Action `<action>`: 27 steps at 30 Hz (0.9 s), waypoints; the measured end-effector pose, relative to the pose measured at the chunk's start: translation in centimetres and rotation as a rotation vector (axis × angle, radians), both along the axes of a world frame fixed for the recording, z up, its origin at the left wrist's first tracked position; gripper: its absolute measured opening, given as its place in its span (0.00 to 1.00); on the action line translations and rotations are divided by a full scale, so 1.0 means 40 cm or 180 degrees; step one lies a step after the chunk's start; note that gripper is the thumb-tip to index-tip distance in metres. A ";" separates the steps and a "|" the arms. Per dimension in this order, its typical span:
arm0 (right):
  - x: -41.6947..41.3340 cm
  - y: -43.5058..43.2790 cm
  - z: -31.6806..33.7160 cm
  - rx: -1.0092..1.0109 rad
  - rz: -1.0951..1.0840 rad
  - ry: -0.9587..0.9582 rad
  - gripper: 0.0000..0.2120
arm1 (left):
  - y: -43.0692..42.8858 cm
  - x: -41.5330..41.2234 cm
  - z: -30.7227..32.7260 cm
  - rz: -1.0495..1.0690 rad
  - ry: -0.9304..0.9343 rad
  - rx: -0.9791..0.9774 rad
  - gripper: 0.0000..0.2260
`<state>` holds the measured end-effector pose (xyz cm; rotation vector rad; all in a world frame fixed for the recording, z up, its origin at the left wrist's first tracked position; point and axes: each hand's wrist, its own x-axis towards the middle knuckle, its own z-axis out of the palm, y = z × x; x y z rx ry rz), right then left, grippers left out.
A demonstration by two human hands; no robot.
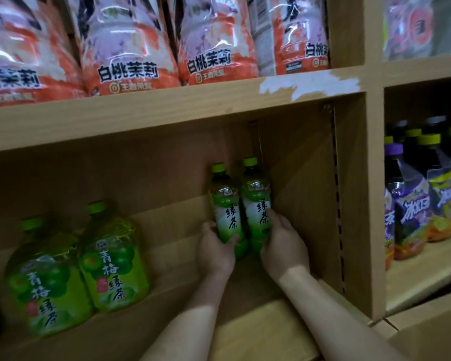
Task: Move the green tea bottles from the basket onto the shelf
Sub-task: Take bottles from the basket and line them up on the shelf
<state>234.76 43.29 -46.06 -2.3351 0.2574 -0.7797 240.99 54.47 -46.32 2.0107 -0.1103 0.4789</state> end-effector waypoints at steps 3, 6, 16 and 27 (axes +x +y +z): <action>0.017 0.001 -0.005 0.0001 0.0133 0.0061 0.38 | -0.006 0.001 0.003 0.0049 -0.0074 0.0174 0.17; 0.031 0.002 -0.005 0.0040 0.0195 0.0256 0.41 | -0.002 0.012 0.005 0.0022 -0.0124 0.0215 0.19; 0.038 0.000 -0.006 0.0305 0.0639 0.0683 0.42 | 0.009 0.006 0.027 -0.0047 0.0149 0.0142 0.19; -0.113 -0.018 0.051 0.0125 0.0523 0.0483 0.34 | 0.057 -0.112 0.085 -0.0288 -0.0169 0.0459 0.19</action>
